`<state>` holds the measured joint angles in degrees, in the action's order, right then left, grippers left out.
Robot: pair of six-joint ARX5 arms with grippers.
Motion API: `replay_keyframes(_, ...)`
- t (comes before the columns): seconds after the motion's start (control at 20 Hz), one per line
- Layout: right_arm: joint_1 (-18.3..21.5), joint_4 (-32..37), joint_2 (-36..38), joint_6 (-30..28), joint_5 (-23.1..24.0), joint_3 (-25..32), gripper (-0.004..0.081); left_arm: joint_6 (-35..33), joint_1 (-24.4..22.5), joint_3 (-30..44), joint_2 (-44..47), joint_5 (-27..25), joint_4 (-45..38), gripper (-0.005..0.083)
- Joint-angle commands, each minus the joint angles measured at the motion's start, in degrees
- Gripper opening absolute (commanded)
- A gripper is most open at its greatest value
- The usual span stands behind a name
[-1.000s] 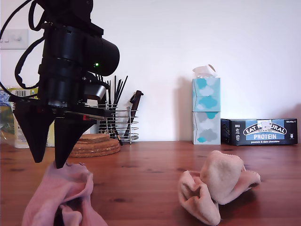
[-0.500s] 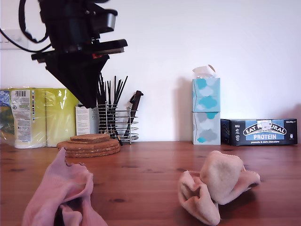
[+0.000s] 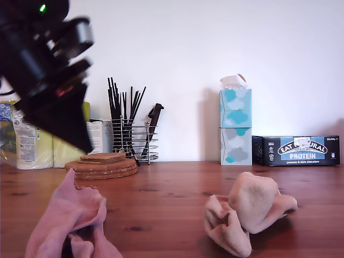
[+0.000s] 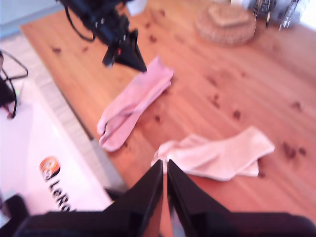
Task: Pair up the socks based on colour and pattern, by placing each sock on top of its pair
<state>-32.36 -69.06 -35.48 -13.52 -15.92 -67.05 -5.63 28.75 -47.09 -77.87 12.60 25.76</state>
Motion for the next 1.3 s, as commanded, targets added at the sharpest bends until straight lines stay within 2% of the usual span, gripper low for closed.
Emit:
replay_keyframes(0.0, -0.1, -1.4, 0.5, 0.2, 0.0, 0.6, -0.0013, -0.9, -0.3, 1.2, -1.6, 0.5, -0.4, -0.0021)
replay_keyframes(0.15, -0.1, -2.4, 1.3, 0.3, 0.0, 0.6, -0.0013, -0.8, -1.8, 1.2, -6.0, 1.2, -0.5, -0.0021)
replay_keyframes(0.45, -0.1, -2.4, 1.3, 0.0, 2.0, 0.6, -0.0013, -0.9, -1.6, 1.2, -16.5, 1.7, -1.8, -0.0021)
replay_keyframes(0.6, -0.2, -2.1, 1.3, 0.0, 2.0, 0.6, -0.0013, -4.6, -1.6, 1.2, -19.8, 1.4, -4.0, -0.0021)
replay_keyframes(0.75, -0.2, -1.9, 1.3, 0.0, 2.0, 0.6, -0.0013, -8.3, -0.1, 1.1, -24.1, 1.3, -7.1, -0.0021)
replay_keyframes(1.0, -0.2, -1.8, 1.3, 0.0, 2.0, 0.6, -0.0013, -7.7, 3.2, -2.3, -29.7, 2.6, -11.2, -0.0021)
replay_keyframes(1.25, -0.2, -2.0, 1.3, 0.1, 1.9, 0.6, -0.0013, -7.9, 5.9, -6.6, -30.6, 2.8, -10.8, -0.0021)
